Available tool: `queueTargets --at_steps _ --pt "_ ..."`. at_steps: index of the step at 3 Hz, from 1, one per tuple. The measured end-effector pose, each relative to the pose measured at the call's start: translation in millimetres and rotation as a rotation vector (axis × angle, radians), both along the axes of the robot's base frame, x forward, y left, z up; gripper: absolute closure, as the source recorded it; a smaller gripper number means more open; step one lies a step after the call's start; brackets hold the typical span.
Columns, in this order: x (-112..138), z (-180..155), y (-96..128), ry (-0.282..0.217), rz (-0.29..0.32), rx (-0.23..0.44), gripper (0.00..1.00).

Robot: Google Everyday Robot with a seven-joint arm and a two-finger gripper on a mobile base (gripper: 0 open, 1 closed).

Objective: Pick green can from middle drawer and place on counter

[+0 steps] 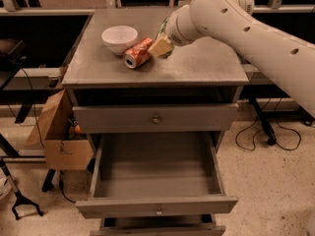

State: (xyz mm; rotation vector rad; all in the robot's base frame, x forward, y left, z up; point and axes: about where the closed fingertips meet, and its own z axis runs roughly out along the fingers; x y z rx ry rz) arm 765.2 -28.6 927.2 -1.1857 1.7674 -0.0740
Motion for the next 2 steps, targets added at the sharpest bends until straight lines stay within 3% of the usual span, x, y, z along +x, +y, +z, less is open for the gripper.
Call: queueTargets --at_steps 1,2 --pt "19.5 -19.4 -27.0 0.038 -0.101 0.000 0.82" --pt "26.9 -38.1 -45.2 0.064 -0.132 0.030 0.58"
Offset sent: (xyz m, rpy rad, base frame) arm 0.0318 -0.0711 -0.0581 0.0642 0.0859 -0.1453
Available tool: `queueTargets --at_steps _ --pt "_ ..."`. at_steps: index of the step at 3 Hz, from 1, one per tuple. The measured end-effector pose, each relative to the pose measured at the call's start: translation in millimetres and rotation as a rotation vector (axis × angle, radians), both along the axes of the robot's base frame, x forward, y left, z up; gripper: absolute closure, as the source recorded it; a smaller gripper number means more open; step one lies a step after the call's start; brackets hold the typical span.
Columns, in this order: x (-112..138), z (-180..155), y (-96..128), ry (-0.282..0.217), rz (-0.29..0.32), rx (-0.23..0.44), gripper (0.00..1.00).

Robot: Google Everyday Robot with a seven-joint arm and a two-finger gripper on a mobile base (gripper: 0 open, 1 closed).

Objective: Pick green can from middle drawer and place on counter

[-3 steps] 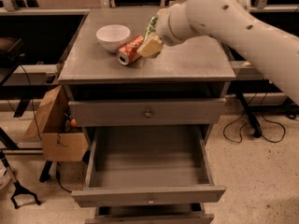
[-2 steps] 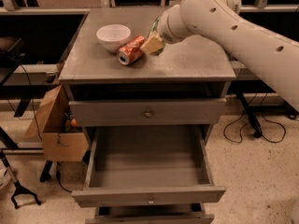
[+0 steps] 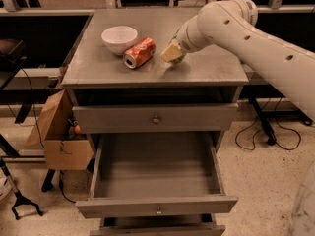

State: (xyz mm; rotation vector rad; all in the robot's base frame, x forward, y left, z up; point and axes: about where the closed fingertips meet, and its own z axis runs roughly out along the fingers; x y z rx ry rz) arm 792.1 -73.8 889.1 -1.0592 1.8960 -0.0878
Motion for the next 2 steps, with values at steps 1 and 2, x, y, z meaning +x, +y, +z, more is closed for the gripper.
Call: queueTargets --at_steps 1,2 --pt "1.1 -11.0 0.3 0.036 0.062 0.053 0.35" --pt "1.5 -8.0 4.0 0.015 0.098 0.025 0.12"
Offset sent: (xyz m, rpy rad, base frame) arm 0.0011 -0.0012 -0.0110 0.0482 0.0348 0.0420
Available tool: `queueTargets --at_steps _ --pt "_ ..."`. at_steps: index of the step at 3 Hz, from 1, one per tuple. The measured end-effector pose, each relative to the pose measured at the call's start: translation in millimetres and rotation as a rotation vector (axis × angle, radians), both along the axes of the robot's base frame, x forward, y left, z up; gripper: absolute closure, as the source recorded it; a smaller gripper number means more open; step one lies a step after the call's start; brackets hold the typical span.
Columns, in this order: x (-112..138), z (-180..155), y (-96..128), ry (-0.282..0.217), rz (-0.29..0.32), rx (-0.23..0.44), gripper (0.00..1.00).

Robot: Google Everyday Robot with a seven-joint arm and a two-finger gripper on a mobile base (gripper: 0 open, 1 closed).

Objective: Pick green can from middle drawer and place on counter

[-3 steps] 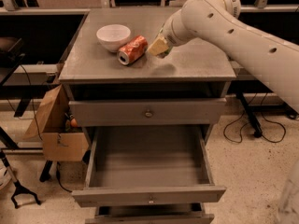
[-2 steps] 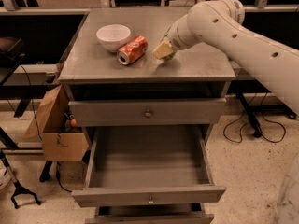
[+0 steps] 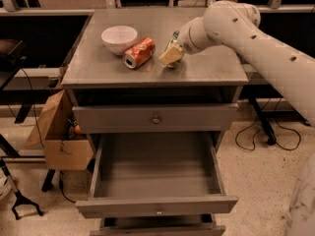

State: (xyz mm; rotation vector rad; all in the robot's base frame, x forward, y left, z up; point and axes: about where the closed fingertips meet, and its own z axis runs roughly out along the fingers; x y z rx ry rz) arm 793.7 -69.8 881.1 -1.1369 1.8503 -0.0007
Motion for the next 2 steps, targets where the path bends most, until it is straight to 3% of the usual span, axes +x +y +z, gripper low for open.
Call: queueTargets --at_steps 1,2 --pt "0.0 -0.1 0.0 0.000 0.000 0.000 0.00" --pt "0.0 -0.2 0.0 0.000 0.000 0.000 0.00"
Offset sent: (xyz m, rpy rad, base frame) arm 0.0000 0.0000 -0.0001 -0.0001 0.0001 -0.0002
